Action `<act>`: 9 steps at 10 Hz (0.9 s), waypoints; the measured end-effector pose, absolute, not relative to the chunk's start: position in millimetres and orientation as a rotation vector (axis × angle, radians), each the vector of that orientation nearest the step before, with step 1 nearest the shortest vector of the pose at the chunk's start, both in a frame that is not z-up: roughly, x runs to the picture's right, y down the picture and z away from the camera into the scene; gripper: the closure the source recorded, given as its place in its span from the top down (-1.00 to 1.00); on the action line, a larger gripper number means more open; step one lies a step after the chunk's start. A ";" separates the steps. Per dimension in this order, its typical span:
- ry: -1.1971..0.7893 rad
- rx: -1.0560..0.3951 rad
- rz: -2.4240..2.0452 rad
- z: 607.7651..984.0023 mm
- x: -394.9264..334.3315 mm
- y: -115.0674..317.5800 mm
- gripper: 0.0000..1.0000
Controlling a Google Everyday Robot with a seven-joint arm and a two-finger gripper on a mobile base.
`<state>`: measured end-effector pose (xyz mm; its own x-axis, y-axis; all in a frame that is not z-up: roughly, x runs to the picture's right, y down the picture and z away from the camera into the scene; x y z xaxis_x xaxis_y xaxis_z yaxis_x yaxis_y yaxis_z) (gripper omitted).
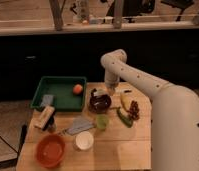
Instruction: Wipe purple bowl with brush
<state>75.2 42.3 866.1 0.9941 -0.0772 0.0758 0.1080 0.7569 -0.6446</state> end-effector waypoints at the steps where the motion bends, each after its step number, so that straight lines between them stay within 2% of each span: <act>1: -0.035 -0.713 -0.124 863.6 73.3 50.5 -0.91; 5: 0.006 -0.755 -0.195 857.2 75.3 85.7 -0.91; 9: 0.034 -0.769 -0.118 859.5 125.5 81.4 -0.91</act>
